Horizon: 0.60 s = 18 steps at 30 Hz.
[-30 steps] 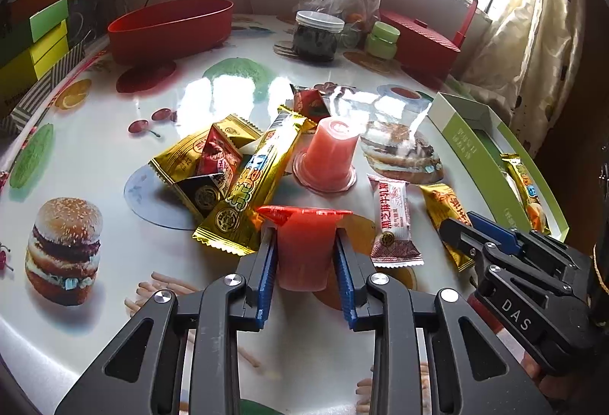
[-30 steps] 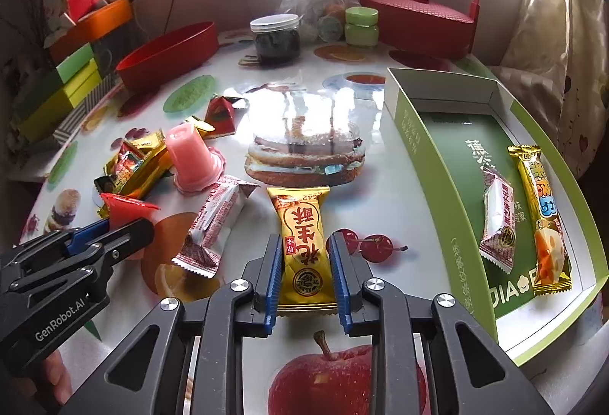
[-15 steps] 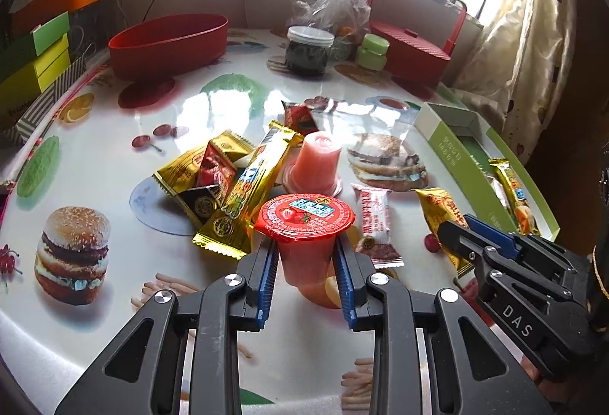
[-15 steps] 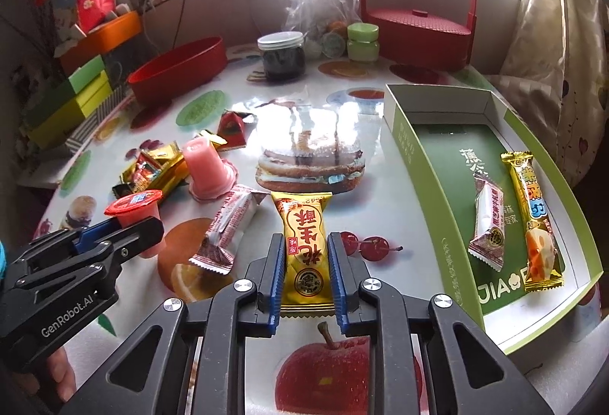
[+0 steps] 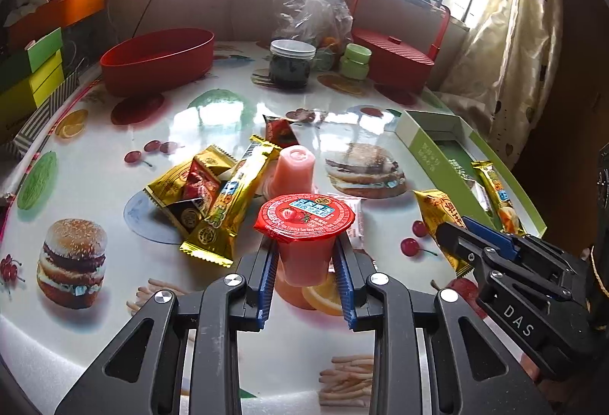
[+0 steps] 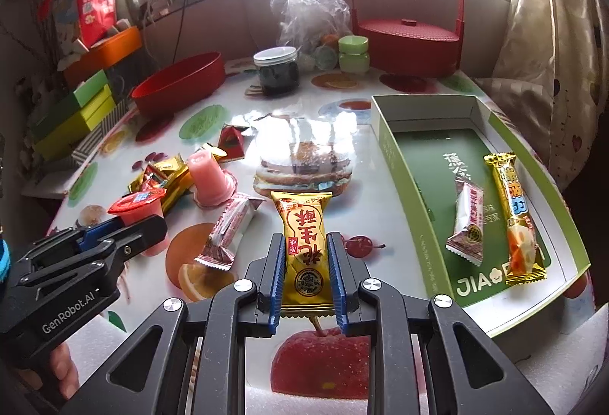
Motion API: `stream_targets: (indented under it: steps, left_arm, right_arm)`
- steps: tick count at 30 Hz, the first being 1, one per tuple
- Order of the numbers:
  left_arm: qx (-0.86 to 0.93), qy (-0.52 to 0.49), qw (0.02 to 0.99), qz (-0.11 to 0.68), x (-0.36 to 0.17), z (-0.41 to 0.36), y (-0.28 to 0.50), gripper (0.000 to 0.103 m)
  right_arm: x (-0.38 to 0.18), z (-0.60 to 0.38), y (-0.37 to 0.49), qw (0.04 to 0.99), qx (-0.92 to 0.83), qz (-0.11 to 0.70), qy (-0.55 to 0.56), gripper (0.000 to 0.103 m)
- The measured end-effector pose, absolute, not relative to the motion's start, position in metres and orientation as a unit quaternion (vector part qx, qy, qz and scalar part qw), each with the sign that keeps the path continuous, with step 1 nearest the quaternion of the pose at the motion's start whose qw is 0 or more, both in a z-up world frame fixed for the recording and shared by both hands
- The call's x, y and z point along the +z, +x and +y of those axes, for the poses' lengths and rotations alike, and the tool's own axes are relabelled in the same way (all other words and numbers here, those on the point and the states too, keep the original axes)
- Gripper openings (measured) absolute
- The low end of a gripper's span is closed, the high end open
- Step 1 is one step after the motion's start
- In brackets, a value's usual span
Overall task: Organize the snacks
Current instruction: 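Carry the jelly cup and yellow packet into the green box and release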
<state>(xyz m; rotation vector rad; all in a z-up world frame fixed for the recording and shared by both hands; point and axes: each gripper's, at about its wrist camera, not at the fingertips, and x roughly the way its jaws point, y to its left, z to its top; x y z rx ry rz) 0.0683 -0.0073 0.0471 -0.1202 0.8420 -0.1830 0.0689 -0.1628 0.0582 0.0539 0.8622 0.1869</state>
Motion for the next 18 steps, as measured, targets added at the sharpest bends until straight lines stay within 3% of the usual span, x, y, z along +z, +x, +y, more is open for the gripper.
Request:
stream_targets:
  steps: [18]
  left_arm:
    - [-0.120,-0.046,0.910,0.394,0.065,-0.029,0.070,0.030]
  right_arm:
    - [0.076,-0.182,0.062,0.914,0.078,0.397,0.037,0.021]
